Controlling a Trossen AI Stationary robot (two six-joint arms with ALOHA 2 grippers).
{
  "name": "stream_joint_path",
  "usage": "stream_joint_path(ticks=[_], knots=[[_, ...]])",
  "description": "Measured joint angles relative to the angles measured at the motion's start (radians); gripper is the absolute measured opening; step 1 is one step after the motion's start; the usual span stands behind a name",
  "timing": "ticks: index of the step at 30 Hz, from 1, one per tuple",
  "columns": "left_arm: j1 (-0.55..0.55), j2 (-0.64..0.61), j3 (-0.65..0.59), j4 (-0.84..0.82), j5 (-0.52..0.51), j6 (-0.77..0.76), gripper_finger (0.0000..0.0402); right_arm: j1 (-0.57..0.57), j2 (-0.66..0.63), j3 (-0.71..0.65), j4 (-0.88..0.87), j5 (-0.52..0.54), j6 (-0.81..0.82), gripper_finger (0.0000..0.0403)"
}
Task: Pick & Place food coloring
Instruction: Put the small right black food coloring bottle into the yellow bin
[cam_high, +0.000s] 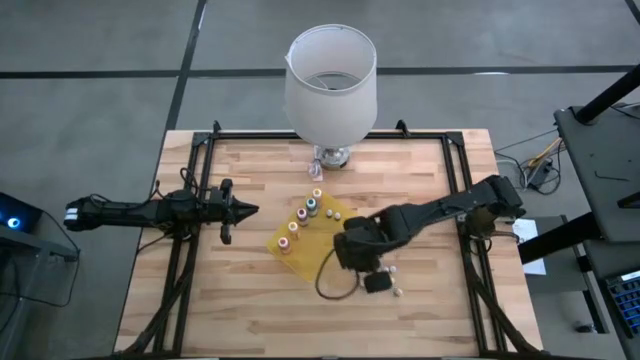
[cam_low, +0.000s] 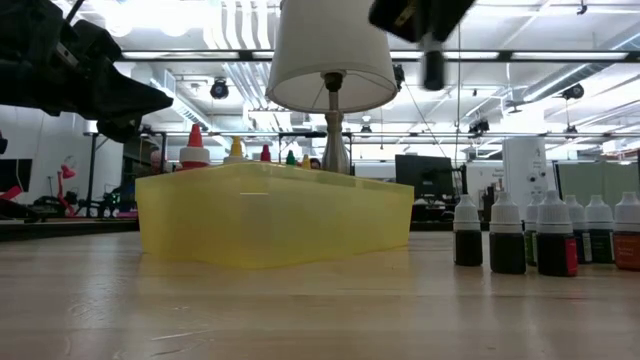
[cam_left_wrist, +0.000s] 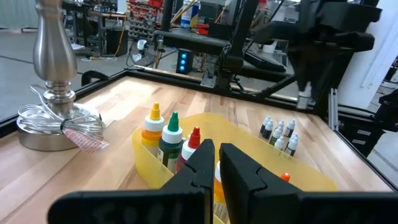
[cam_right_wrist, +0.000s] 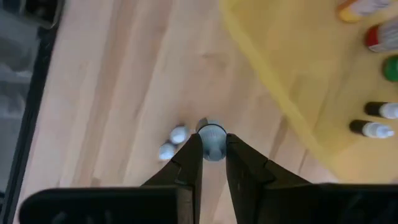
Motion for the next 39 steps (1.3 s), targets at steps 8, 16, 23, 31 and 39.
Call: stream_joint_path(ticks=[8,16,23,31,39], knots=[[0.0,0.0,0.0,0.0,0.0,0.0,0.0,-0.104,0.06,0.062,-0.002,-0.007,0.044,0.0045],[0.0,0.002,0.0,-0.002,0.0,0.0,0.0,-0.214,0.071,0.067,-0.006,-0.006,0.048,0.0045],[0.0,0.002,0.0,0.0,0.0,0.0,0.0,-0.302,0.071,0.062,-0.005,-0.002,0.027,0.0045],[0.0,0.002,0.0,0.0,0.0,0.0,0.0,-0.343,0.108,0.06,0.004,0.001,0.009,0.0045],[0.0,0.002,0.0,-0.001,0.0,0.0,0.0,-0.328,0.186,0.058,0.083,0.001,0.056,0.0045]])
